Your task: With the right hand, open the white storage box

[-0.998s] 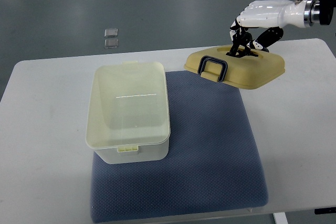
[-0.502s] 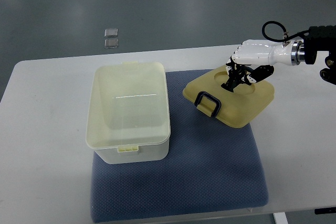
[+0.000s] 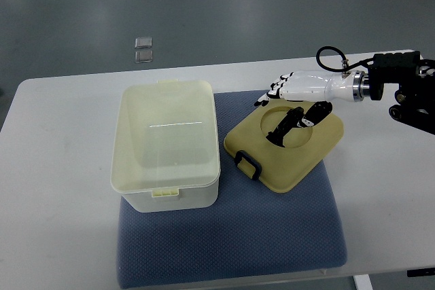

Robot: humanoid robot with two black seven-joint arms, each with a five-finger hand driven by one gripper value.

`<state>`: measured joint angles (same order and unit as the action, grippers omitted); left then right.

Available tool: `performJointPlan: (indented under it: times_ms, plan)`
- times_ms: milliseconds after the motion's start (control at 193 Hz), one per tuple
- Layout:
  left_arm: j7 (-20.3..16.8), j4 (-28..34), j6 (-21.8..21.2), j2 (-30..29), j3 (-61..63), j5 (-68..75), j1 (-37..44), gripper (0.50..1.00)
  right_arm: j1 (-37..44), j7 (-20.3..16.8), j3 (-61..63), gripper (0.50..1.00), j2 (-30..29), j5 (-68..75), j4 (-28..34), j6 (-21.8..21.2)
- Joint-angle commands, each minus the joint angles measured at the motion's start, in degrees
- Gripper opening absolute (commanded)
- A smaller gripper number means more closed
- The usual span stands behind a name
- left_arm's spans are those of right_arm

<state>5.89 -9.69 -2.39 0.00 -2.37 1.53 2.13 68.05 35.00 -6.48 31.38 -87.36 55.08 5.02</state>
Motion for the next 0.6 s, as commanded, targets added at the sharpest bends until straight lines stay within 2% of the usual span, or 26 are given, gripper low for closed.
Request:
performJointPlan:
  times_ms: [0,233,290,341,517,595]
  plan:
    - [0.00,0.03,0.01,0.00,0.00,0.06,-0.02,1.000,-0.72,0.00,2.09,0.905,-0.18,0.43,0.20,-0.10]
    - [0.00,-0.06,0.01,0.00,0.00,-0.03,-0.02,1.000,-0.11,0.00,2.53,0.911,0.61,2.89,1.61,-0.98]
    - [0.00,0.03,0.01,0.00,0.00,-0.03,-0.02,1.000,0.16,0.00,2.53,0.911,1.14,4.48,2.57,-2.64]
    - [0.00,0.03,0.01,0.00,0.00,0.06,-0.02,1.000,0.68,0.00,2.62,0.911,2.11,6.94,3.10,-6.07]
    - [0.00,0.03,0.01,0.00,0.00,0.06,-0.02,1.000,2.09,0.00,6.92,0.911,3.34,23.10,3.10,-21.62]
    - [0.00,0.03,0.01,0.00,0.00,-0.03,-0.02,1.000,1.74,0.00,8.85,0.911,3.42,32.41,2.57,-26.02]
